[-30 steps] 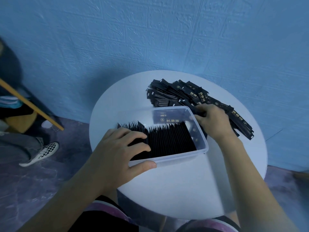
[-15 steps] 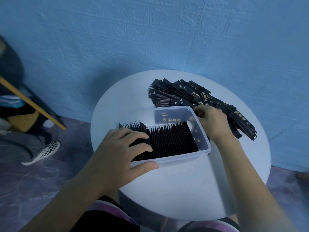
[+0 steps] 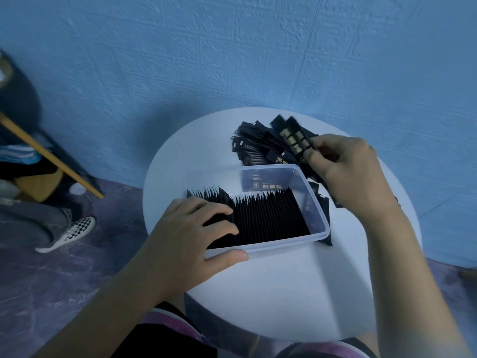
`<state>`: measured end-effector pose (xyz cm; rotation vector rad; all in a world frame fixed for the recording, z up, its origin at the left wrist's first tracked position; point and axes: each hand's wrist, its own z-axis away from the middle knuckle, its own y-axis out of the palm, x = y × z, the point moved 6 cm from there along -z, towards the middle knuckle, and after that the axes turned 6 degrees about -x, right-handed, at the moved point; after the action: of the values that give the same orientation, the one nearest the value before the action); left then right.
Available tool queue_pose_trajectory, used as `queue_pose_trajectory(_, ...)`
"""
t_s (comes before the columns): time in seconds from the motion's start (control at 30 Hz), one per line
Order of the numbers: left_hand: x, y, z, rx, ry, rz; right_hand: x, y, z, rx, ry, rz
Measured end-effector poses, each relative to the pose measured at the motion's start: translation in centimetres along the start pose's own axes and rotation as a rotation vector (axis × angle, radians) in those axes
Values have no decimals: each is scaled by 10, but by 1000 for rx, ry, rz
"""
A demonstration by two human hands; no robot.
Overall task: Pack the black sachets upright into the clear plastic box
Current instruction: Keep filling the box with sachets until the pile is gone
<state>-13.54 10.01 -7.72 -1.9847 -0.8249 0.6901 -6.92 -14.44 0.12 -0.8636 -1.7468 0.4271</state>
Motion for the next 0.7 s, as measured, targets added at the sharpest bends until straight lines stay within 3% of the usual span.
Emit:
queue_pose_trajectory(0.1, 0, 0, 0, -10, 2, 5, 24, 24, 26, 369, -1, 94)
queue_pose_trajectory(0.17, 0, -1, 0, -20, 3, 9, 24, 46, 39, 492, 44, 265)
queue_pose_trajectory(0.27, -1, -1, 0, -29, 10, 12, 25, 73, 50, 501, 64, 320)
queue_pose_trajectory(0.7, 1, -2, 0, -51, -21, 37, 15, 102, 54, 621, 212, 31)
